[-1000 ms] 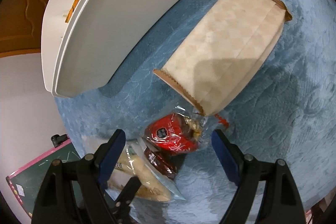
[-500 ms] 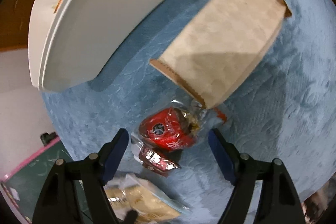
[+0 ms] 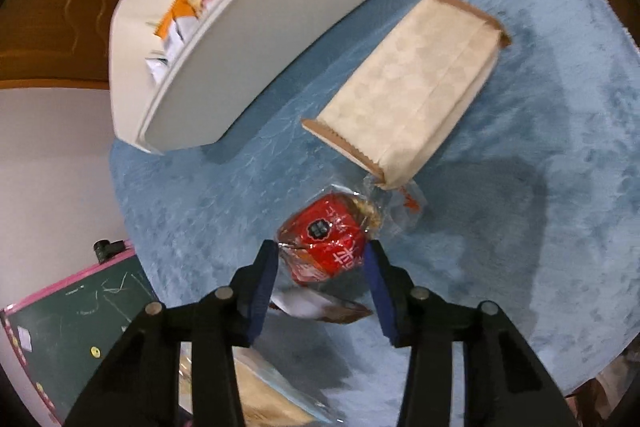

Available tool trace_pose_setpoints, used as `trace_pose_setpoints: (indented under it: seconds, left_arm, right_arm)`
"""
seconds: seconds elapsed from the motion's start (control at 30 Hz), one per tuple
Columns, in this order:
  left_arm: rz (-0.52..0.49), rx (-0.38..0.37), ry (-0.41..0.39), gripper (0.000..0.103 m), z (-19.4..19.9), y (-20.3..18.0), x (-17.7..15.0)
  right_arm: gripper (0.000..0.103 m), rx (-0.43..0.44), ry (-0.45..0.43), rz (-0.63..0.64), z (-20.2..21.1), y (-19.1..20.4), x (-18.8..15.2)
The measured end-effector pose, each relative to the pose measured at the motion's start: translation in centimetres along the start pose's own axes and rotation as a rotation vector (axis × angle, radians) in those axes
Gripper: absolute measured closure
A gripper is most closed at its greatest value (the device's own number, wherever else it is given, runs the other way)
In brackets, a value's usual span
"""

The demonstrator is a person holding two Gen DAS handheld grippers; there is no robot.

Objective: Organize snacks
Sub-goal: 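Grasp the bread bag with the left tool while the right grasps the red candy packet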

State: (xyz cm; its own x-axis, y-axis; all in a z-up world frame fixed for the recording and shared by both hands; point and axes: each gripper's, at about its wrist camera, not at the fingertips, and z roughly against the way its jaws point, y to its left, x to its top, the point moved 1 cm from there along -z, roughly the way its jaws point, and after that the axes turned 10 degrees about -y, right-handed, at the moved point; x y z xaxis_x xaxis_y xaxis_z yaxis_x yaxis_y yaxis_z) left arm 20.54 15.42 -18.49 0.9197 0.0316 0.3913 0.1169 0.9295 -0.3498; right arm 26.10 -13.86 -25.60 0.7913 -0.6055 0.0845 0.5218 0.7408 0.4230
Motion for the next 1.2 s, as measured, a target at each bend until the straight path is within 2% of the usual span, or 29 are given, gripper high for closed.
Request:
trace_pose_setpoints:
  seconds: [0.07,0.17,0.27,0.37,0.5,0.53,0.57,0.6,0.63,0.67,0.83,0.97,1.07,1.1,1.2]
  left_arm:
    - [-0.001,-0.006,-0.013,0.063,0.3,-0.3,0.5]
    - [-0.005,-0.017,-0.037,0.063,0.9,-1.2,1.5]
    - [-0.022,-0.016,-0.069,0.063,1.7,-2.0,2.8]
    - [-0.034,-0.016,-0.086,0.063,1.6,-2.9,4.2]
    - [-0.047,-0.018,-0.092,0.063,1.3,-3.7,5.2]
    - [-0.049,-0.02,-0.091,0.063,1.3,-3.9,5.2]
    - [-0.05,-0.02,-0.09,0.063,1.3,-3.9,5.2]
    - [-0.05,-0.019,-0.088,0.063,1.3,-3.8,5.2]
    - [-0.049,-0.016,-0.086,0.063,1.2,-3.8,5.1]
    - [-0.047,-0.011,-0.083,0.063,1.2,-3.7,5.0]
    - [-0.014,0.009,-0.072,0.063,1.1,-2.4,4.2]
    - [0.024,0.029,-0.071,0.063,1.2,-0.9,3.6]
    - [0.047,0.036,-0.069,0.063,1.2,0.0,3.2]
    - [0.054,0.039,-0.068,0.063,1.1,0.2,3.1]
    - [0.066,0.041,-0.069,0.063,1.0,0.5,3.0]
  right_arm:
    - [0.099,0.023,-0.037,0.022,1.7,-0.5,0.1]
    - [0.103,0.054,-0.083,0.052,4.5,-1.1,0.6]
    - [0.103,0.028,-0.16,0.125,7.1,-1.1,1.0]
    - [0.103,-0.002,-0.158,0.165,7.6,-1.4,1.5]
    - [0.099,0.009,-0.084,0.142,5.1,-1.1,1.3]
    - [0.094,0.003,-0.066,0.149,4.3,-0.9,1.3]
    - [0.079,0.0,-0.041,0.16,3.4,-0.7,1.2]
    - [0.069,-0.011,-0.012,0.161,2.3,-0.4,1.0]
    - [0.052,-0.017,0.003,0.157,1.5,-0.3,0.9]
    - [0.046,-0.015,0.004,0.152,0.9,-0.2,0.9]
    - [0.045,-0.076,0.018,0.15,-2.7,0.9,1.0]
    - [0.034,-0.097,0.022,0.138,-4.7,2.1,1.1]
    - [0.03,-0.156,0.015,0.2,-5.8,3.8,0.7]
    - [0.03,-0.186,0.01,0.246,-6.2,4.5,0.4]
    - [0.039,-0.224,-0.014,0.339,-6.4,5.5,-0.4]
